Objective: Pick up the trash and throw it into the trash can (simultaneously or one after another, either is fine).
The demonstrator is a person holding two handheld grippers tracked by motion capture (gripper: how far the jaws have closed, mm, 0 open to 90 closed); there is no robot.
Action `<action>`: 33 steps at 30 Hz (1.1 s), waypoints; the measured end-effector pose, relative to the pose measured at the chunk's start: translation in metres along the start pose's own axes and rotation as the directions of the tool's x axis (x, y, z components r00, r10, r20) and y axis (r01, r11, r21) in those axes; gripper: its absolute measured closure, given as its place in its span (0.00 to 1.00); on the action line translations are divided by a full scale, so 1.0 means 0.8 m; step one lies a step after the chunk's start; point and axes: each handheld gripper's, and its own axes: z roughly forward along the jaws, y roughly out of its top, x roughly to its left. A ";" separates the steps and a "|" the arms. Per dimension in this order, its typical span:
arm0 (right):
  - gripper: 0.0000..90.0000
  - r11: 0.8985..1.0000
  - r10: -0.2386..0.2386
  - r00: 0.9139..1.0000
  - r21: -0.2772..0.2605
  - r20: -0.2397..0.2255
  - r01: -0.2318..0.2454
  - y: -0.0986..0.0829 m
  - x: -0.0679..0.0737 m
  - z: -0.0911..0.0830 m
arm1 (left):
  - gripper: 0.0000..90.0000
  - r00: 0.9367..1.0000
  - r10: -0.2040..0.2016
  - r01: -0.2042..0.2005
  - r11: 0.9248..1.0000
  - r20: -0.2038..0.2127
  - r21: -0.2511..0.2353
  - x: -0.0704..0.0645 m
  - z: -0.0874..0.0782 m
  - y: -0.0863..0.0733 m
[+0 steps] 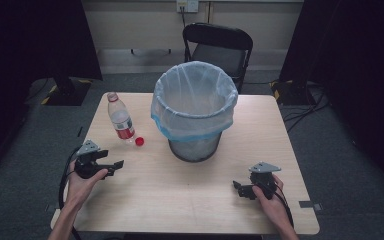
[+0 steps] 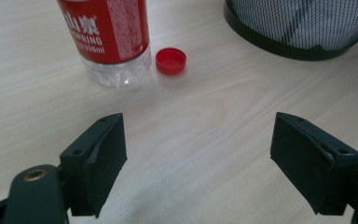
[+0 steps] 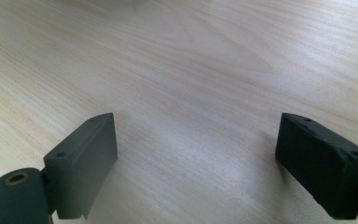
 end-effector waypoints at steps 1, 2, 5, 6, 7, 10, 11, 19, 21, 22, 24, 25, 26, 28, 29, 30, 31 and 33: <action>0.13 1.000 0.000 1.000 0.000 0.000 0.000 0.000 0.000 0.000 | 0.20 1.000 0.010 -0.010 1.000 -0.013 0.004 0.002 0.001 0.003; 0.13 1.000 0.000 1.000 0.001 -0.001 0.000 0.000 0.000 0.000 | 0.19 1.000 0.009 -0.008 1.000 -0.016 0.011 0.004 0.002 0.006; 0.13 1.000 -0.001 1.000 0.001 -0.001 0.001 0.000 0.000 0.000 | 0.19 1.000 0.012 -0.011 1.000 -0.024 0.013 0.008 0.006 0.013; 0.13 1.000 -0.001 1.000 0.001 -0.001 0.001 0.000 0.000 0.000 | 0.19 0.999 0.014 -0.013 1.000 -0.033 0.020 0.010 0.009 0.016; 0.13 1.000 -0.001 1.000 0.001 -0.001 0.001 0.000 0.000 0.000 | 0.19 0.999 0.014 -0.013 1.000 -0.033 0.020 0.010 0.009 0.016; 0.13 1.000 -0.001 1.000 0.001 -0.001 0.001 0.000 0.000 0.000 | 0.19 0.999 0.023 -0.021 0.999 -0.032 0.037 0.013 0.012 0.023; 0.13 1.000 -0.001 1.000 0.001 -0.001 0.001 0.000 0.000 0.000 | 0.19 0.999 0.018 -0.017 0.999 -0.029 0.037 0.014 0.013 0.026; 0.13 1.000 0.000 1.000 0.001 -0.001 0.000 0.000 0.000 0.000 | 0.20 0.999 -0.003 0.005 0.999 -0.047 0.040 0.025 0.024 0.040; 0.13 1.000 0.000 1.000 0.001 -0.001 0.000 0.000 0.000 0.000 | 0.20 0.999 -0.004 0.006 0.999 -0.049 0.039 0.027 0.026 0.046; 0.13 1.000 0.000 1.000 0.001 -0.001 0.000 0.000 0.000 0.000 | 0.20 0.997 -0.001 0.004 0.999 -0.072 0.038 0.030 0.029 0.051; 0.13 1.000 -0.001 1.000 0.001 -0.001 0.001 0.000 0.000 0.000 | 0.20 0.996 0.002 0.002 0.999 -0.087 0.038 0.032 0.031 0.053; 0.13 1.000 -0.001 1.000 0.001 -0.001 0.001 0.000 0.000 0.000 | 0.20 0.996 -0.004 0.007 0.999 -0.087 0.035 0.035 0.032 0.055; 0.13 1.000 0.000 1.000 0.001 -0.001 0.000 0.000 0.000 0.000 | 0.20 0.996 -0.008 0.011 1.000 -0.092 0.025 0.038 0.034 0.057; 0.13 1.000 -0.001 1.000 0.001 -0.001 0.001 0.000 0.000 0.000 | 0.20 0.995 -0.016 0.018 1.000 -0.099 0.014 0.042 0.038 0.059; 0.13 1.000 0.000 1.000 0.001 -0.001 0.000 0.000 0.000 0.000 | 0.20 0.996 -0.022 0.024 0.999 -0.081 0.030 0.045 0.040 0.061; 0.13 1.000 -0.001 1.000 0.001 -0.001 0.001 0.000 0.000 0.000 | 0.19 0.998 -0.023 0.025 0.999 -0.066 0.024 0.047 0.042 0.062; 0.13 1.000 -0.001 1.000 0.001 -0.001 0.001 0.000 0.000 0.000 | 0.19 0.997 -0.017 0.019 1.000 -0.078 0.023 0.047 0.043 0.065; 0.13 1.000 0.000 1.000 0.001 -0.001 0.000 0.000 0.000 0.000 | 0.19 0.995 0.000 0.000 1.000 -0.104 0.002 0.047 0.044 0.071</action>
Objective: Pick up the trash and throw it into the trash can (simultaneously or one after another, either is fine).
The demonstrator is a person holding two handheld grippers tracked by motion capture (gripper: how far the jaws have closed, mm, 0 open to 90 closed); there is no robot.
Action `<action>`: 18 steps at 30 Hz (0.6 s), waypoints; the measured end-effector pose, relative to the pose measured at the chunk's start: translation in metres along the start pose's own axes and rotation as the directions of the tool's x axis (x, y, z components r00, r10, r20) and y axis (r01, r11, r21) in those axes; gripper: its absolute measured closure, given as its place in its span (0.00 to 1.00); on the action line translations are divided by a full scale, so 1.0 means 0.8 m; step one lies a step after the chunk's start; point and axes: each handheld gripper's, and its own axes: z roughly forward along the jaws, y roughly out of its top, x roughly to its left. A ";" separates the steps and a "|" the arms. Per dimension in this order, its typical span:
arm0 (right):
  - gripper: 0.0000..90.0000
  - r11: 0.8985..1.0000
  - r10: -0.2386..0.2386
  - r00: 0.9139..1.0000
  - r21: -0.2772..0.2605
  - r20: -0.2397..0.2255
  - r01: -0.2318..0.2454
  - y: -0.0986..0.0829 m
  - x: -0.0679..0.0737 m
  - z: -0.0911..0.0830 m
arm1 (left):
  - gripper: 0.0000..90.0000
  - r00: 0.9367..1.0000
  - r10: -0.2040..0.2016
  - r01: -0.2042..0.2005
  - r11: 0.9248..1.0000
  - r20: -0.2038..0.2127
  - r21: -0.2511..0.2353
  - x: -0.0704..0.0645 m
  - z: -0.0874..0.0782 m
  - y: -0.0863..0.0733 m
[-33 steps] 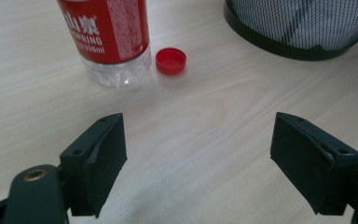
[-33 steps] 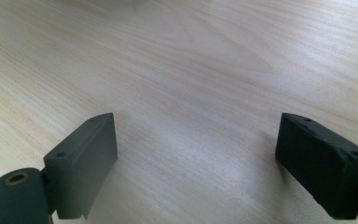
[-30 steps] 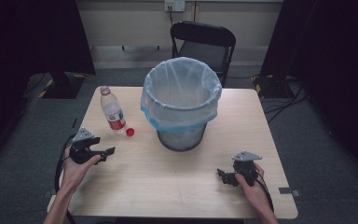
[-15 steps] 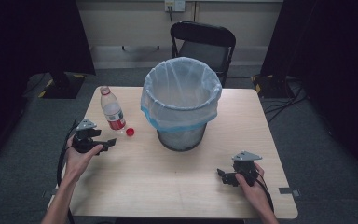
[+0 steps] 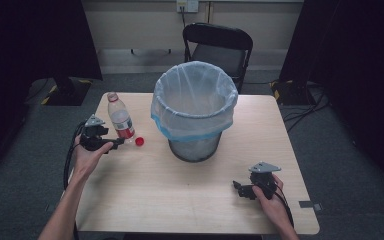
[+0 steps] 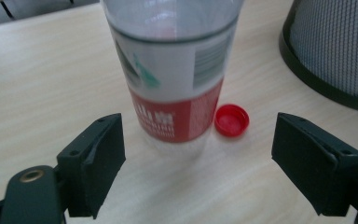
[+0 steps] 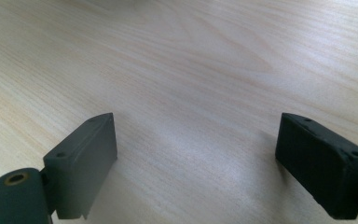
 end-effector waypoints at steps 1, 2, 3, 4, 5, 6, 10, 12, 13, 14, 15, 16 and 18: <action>0.13 1.000 0.000 1.000 0.000 0.000 0.000 0.000 0.000 0.000 | 0.19 1.000 -0.002 0.002 1.000 0.002 0.001 0.002 0.003 0.005; 0.13 1.000 0.000 1.000 0.000 0.000 0.000 0.000 0.000 0.000 | 0.19 1.000 -0.002 0.002 1.000 0.002 0.001 0.002 0.003 0.005; 0.13 1.000 0.000 1.000 0.000 0.000 0.000 0.000 0.000 0.000 | 0.19 1.000 -0.008 0.008 1.000 0.015 0.005 0.005 0.006 0.006; 0.13 1.000 0.000 1.000 0.000 0.000 0.000 0.000 0.000 0.000 | 0.18 1.000 -0.017 0.017 1.000 0.019 0.002 0.006 0.008 0.008; 0.13 1.000 0.000 1.000 0.000 0.000 0.000 0.000 0.000 0.000 | 0.18 1.000 -0.020 0.020 1.000 0.011 -0.003 0.008 0.010 0.010; 0.13 1.000 0.000 1.000 0.000 0.000 0.000 0.000 0.000 0.000 | 0.18 1.000 -0.024 0.024 1.000 0.007 -0.018 0.008 0.012 0.011; 0.13 1.000 0.000 1.000 0.000 0.000 0.000 0.000 0.000 0.000 | 0.18 0.999 -0.030 0.030 1.000 0.010 -0.002 0.012 0.028 0.008; 0.13 1.000 0.000 1.000 0.000 0.000 0.000 0.000 0.000 0.000 | 0.18 1.000 -0.023 0.023 1.000 0.002 0.011 0.014 0.037 0.005; 0.13 1.000 0.000 1.000 0.000 0.000 0.000 0.000 0.000 0.000 | 0.18 0.999 -0.034 0.034 0.999 0.001 0.007 0.016 0.041 0.003; 0.13 1.000 0.000 1.000 0.000 0.000 0.000 0.000 0.000 0.000 | 0.18 0.999 -0.051 0.051 0.999 0.014 0.002 0.018 0.044 0.001; 0.13 1.000 -0.001 1.000 0.000 0.000 0.001 0.000 0.000 0.000 | 0.18 0.998 -0.057 0.057 0.998 0.017 -0.002 0.020 0.050 -0.001; 0.13 1.000 -0.001 1.000 0.000 0.000 0.001 0.000 0.000 0.000 | 0.18 0.998 -0.057 0.057 0.998 0.017 -0.002 0.020 0.050 -0.001; 0.13 1.000 -0.001 1.000 0.000 0.000 0.001 0.000 0.000 0.000 | 0.18 0.998 -0.057 0.058 0.998 0.024 -0.012 0.020 0.054 -0.001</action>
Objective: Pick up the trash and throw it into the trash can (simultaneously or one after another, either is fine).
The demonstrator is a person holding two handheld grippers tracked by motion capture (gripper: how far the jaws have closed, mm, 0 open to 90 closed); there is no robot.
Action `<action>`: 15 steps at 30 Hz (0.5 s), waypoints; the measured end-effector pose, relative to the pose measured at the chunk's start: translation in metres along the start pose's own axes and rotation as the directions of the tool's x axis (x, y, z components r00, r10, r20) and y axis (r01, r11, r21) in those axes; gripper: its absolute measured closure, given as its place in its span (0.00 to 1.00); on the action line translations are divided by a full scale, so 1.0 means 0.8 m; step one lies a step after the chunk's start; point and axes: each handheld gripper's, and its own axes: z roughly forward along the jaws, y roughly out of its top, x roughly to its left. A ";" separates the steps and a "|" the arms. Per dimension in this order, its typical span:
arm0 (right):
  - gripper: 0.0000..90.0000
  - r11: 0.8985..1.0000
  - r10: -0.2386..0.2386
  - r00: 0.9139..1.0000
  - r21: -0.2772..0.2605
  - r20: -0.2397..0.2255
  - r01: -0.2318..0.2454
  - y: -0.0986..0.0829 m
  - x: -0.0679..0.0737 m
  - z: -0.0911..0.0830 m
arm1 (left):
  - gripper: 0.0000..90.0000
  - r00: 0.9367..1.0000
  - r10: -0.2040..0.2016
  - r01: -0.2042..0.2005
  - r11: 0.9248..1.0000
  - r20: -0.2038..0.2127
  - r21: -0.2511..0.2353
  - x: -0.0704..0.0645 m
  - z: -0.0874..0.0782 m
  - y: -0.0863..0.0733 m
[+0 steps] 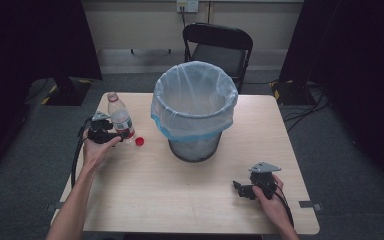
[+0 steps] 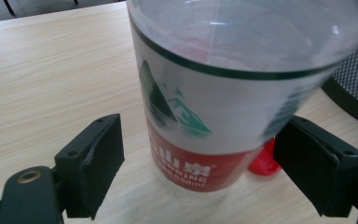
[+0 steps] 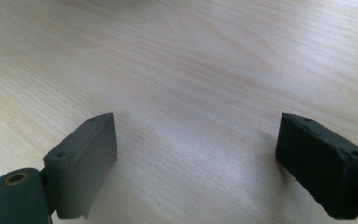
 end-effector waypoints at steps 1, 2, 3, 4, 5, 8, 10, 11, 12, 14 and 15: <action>0.13 1.000 0.000 1.000 0.000 0.000 0.000 0.000 0.000 0.000 | 0.18 1.000 0.013 -0.013 1.000 0.001 0.001 -0.001 0.001 0.000; 0.13 1.000 0.000 1.000 0.000 0.000 0.000 0.000 0.000 0.000 | 0.18 1.000 0.017 -0.017 1.000 -0.011 0.005 -0.002 0.002 0.000; 0.13 1.000 -0.001 1.000 0.000 -0.001 0.001 0.000 0.000 0.000 | 0.18 1.000 0.015 -0.015 1.000 -0.007 0.004 -0.002 0.004 -0.001; 0.13 1.000 -0.001 1.000 0.000 -0.001 0.001 0.000 0.000 0.000 | 0.18 1.000 0.011 -0.011 1.000 -0.003 0.003 -0.002 0.006 -0.001; 0.13 1.000 -0.002 1.000 0.000 -0.001 0.002 0.000 0.000 0.000 | 0.18 1.000 0.009 -0.009 1.000 -0.011 0.000 -0.002 0.007 -0.002; 0.13 1.000 -0.001 1.000 0.000 -0.002 0.001 0.000 0.000 0.000 | 0.18 1.000 0.016 -0.017 1.000 -0.013 -0.022 -0.006 0.011 -0.001; 0.13 1.000 -0.001 1.000 0.000 -0.001 0.001 0.000 0.000 0.000 | 0.19 1.000 0.014 -0.014 1.000 -0.012 -0.017 -0.007 0.016 -0.002; 0.13 1.000 -0.001 1.000 0.000 -0.002 0.001 0.000 0.000 0.000 | 0.19 1.000 -0.001 0.001 1.000 -0.007 -0.016 -0.007 0.019 -0.003; 0.13 1.000 -0.001 1.000 0.000 -0.002 0.001 0.000 0.000 0.000 | 0.19 1.000 0.006 -0.007 1.000 -0.015 -0.011 -0.006 0.020 -0.004; 0.13 1.000 -0.002 1.000 0.000 -0.002 0.002 0.000 0.000 0.000 | 0.20 1.000 -0.006 0.006 1.000 -0.010 -0.021 -0.005 0.023 -0.005; 0.13 1.000 -0.001 1.000 0.000 -0.002 0.001 0.000 0.000 0.000 | 0.21 1.000 -0.005 0.005 1.000 -0.012 -0.027 -0.004 0.023 -0.005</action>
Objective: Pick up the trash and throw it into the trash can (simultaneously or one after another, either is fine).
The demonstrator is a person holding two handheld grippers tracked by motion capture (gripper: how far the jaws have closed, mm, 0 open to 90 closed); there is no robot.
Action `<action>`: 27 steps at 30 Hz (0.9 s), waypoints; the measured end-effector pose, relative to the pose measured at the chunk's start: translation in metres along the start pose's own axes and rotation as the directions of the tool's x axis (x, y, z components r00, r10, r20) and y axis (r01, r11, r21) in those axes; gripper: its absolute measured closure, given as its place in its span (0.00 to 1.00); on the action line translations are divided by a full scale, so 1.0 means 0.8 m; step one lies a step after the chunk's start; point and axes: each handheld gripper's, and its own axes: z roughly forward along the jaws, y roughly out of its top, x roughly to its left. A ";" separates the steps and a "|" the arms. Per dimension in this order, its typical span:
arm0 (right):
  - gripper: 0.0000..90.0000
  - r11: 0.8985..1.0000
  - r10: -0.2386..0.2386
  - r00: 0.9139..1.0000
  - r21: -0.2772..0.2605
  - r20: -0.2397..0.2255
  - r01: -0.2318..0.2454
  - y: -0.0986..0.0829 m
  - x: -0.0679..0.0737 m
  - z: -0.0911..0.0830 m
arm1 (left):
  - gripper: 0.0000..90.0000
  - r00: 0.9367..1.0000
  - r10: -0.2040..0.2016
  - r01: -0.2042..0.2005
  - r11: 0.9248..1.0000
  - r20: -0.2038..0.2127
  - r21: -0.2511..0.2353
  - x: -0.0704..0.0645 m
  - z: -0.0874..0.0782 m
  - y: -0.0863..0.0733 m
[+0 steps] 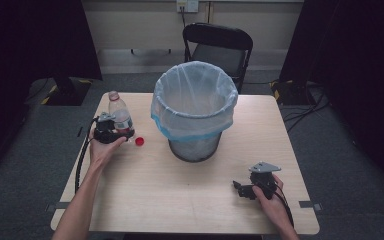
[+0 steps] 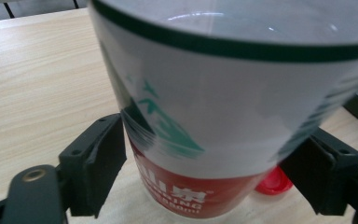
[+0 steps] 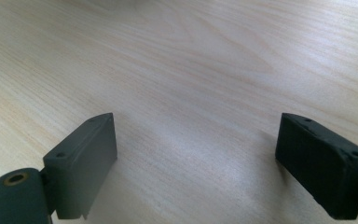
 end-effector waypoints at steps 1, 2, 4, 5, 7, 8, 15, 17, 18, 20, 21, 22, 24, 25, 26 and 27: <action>0.13 1.000 0.000 1.000 0.000 0.000 0.000 0.000 0.000 0.000 | 0.25 1.000 -0.001 0.001 1.000 -0.003 -0.006 0.001 0.000 0.000; 0.13 1.000 0.000 1.000 0.000 0.000 0.000 0.000 0.000 0.000 | 0.29 1.000 -0.003 0.003 1.000 0.005 -0.027 0.001 -0.001 0.001; 0.13 1.000 0.000 1.000 0.000 0.000 0.000 0.000 0.000 0.000 | 0.31 1.000 0.004 -0.004 0.999 -0.003 -0.032 0.000 -0.001 0.002; 0.13 1.000 0.000 1.000 0.000 0.000 0.000 0.000 0.000 0.000 | 0.31 1.000 0.007 -0.007 0.999 -0.008 -0.032 -0.001 -0.001 0.002; 0.13 1.000 0.000 1.000 0.000 0.000 0.000 0.000 0.000 0.000 | 0.31 1.000 0.005 -0.005 1.000 -0.007 -0.029 -0.001 -0.002 0.002; 0.13 1.000 0.000 1.000 0.000 0.000 0.000 0.000 0.000 0.000 | 0.31 1.000 0.001 -0.001 1.000 -0.003 -0.029 -0.001 -0.002 0.002; 0.13 1.000 0.000 1.000 0.000 0.000 0.000 0.000 0.000 0.000 | 0.32 1.000 -0.006 0.006 1.000 -0.002 -0.029 -0.002 -0.004 0.003; 0.13 1.000 0.000 1.000 0.000 0.000 0.000 0.000 0.000 0.000 | 0.32 1.000 -0.013 0.013 0.999 0.002 -0.030 -0.002 -0.006 0.003; 0.13 1.000 0.000 1.000 0.000 0.000 0.000 0.000 0.000 0.000 | 0.32 1.000 -0.017 0.017 0.999 0.005 -0.027 -0.002 -0.008 0.003; 0.13 1.000 0.000 1.000 0.000 0.000 0.000 0.000 0.000 0.000 | 0.32 0.999 -0.027 0.027 0.999 0.018 -0.028 -0.002 -0.010 0.004; 0.13 1.000 0.000 1.000 0.000 0.000 0.000 0.000 0.000 0.000 | 0.32 0.999 -0.027 0.027 0.999 0.018 -0.028 -0.002 -0.010 0.004; 0.13 1.000 0.000 1.000 0.000 0.000 0.000 0.000 0.000 0.000 | 0.32 0.999 -0.032 0.033 0.999 0.019 -0.033 -0.003 -0.012 0.005; 0.13 1.000 0.000 1.000 0.000 0.000 0.000 0.000 0.000 0.000 | 0.32 0.999 -0.034 0.034 0.998 0.020 -0.045 -0.005 -0.016 0.008; 0.13 1.000 0.000 1.000 0.000 0.000 0.000 0.000 0.000 0.000 | 0.32 0.999 -0.030 0.031 0.998 0.022 -0.048 -0.007 -0.017 0.009; 0.13 1.000 0.000 1.000 0.000 0.000 0.000 0.000 0.000 0.000 | 0.32 1.000 -0.020 0.021 0.999 0.024 -0.048 -0.008 -0.019 0.010; 0.13 1.000 0.000 1.000 0.000 0.000 0.000 0.000 0.000 0.000 | 0.32 0.999 -0.025 0.026 0.998 0.027 -0.053 -0.010 -0.020 0.011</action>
